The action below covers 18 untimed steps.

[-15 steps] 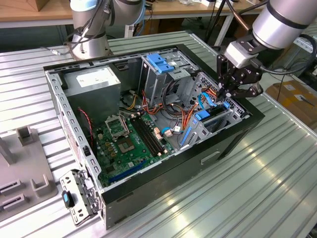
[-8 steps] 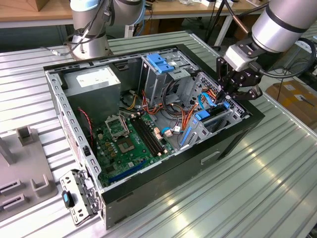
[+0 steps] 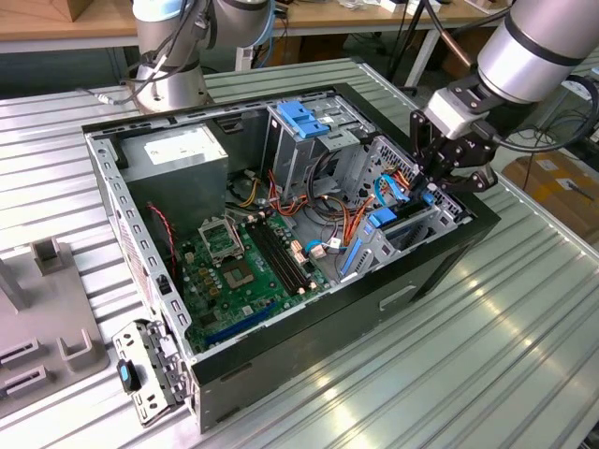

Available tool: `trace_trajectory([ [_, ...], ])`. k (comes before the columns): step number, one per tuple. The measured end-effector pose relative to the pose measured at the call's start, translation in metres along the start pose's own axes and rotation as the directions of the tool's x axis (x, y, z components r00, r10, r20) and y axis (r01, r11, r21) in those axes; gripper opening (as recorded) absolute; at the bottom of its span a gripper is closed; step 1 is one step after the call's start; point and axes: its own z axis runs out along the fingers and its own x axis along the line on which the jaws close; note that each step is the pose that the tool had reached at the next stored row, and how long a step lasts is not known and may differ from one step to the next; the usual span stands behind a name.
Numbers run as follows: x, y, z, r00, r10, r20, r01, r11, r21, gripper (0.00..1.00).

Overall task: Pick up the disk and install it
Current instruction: 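Insert the second disk wire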

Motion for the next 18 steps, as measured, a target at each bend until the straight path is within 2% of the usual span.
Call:
trace_trajectory([
  [9, 0.0004, 0.0006, 0.0019, 1.0000, 0.000, 0.0008, 0.000, 1.0000, 0.0001, 0.16],
  [10, 0.0005, 0.0007, 0.0020, 1.0000, 0.001, 0.0072, -0.001, 1.0000, 0.0003, 0.16],
  [17, 0.0031, 0.0010, 0.0049, 1.0000, 0.006, 0.0079, -0.006, 1.0000, 0.0002, 0.16],
  [18, 0.0032, 0.0010, 0.0052, 0.9999, 0.006, 0.0120, -0.006, 1.0000, 0.0004, 0.16],
])
